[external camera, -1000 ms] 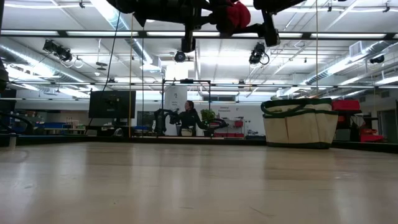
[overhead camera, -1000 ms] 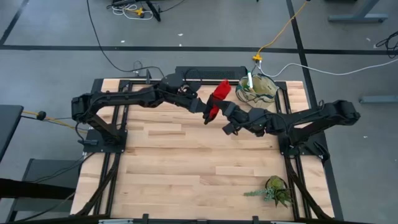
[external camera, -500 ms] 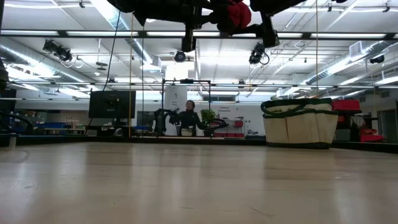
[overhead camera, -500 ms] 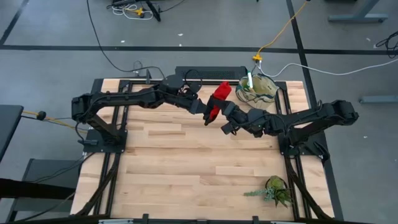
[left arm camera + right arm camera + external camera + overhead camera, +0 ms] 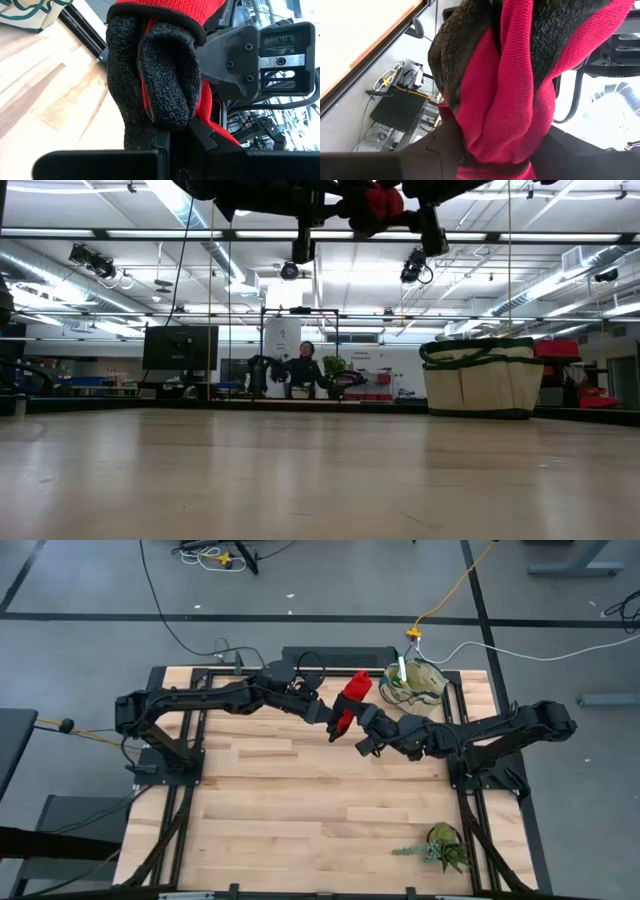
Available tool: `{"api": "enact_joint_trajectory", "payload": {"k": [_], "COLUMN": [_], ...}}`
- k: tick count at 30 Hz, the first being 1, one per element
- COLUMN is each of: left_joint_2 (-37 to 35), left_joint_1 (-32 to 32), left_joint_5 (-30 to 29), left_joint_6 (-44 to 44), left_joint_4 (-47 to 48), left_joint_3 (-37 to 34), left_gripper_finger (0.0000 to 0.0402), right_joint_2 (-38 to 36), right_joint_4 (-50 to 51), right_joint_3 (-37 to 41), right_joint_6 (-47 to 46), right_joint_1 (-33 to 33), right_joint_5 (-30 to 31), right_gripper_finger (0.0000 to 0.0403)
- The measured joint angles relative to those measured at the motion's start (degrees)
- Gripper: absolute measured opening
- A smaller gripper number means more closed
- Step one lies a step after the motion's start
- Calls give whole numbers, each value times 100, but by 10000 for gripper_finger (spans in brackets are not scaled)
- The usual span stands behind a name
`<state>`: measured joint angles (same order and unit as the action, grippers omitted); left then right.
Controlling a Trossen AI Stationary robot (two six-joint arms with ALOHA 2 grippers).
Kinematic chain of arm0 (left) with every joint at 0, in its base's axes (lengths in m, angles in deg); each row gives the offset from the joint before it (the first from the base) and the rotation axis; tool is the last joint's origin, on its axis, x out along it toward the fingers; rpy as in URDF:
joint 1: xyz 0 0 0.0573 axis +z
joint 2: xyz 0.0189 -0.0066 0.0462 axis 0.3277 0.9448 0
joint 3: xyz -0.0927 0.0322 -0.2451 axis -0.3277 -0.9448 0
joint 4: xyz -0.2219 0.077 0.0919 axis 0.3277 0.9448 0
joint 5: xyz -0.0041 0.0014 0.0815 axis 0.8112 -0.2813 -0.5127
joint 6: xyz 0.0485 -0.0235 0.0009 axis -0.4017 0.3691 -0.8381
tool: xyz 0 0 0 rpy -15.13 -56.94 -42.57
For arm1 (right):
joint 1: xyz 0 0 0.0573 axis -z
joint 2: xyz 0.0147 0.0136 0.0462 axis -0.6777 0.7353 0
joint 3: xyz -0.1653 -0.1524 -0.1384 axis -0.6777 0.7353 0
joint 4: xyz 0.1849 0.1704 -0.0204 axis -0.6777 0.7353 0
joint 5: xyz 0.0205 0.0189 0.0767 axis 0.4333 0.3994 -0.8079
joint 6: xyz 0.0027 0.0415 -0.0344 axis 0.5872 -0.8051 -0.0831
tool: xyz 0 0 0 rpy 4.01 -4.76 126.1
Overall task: Pick & Place Garden tools in Gardening bag
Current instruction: Put the red gloves into the gardening bag
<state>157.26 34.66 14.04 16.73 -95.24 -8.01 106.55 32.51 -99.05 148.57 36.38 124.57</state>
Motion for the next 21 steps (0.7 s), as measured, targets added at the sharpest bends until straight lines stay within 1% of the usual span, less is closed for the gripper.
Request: {"api": "enact_joint_trajectory", "payload": {"k": [14,21], "left_joint_2": [0,0], "left_joint_1": [0,-2], "left_joint_5": [0,-134], "left_joint_6": [-13,-21], "left_joint_4": [0,-8], "left_joint_3": [-1,-1], "left_gripper_finger": [35,35], "right_joint_2": [0,0], "right_joint_4": [0,-54], "right_joint_3": [0,2], "right_joint_6": [-1,-5], "right_joint_1": [0,2], "right_joint_5": [-22,-13], "right_gripper_finger": [150,123]}}
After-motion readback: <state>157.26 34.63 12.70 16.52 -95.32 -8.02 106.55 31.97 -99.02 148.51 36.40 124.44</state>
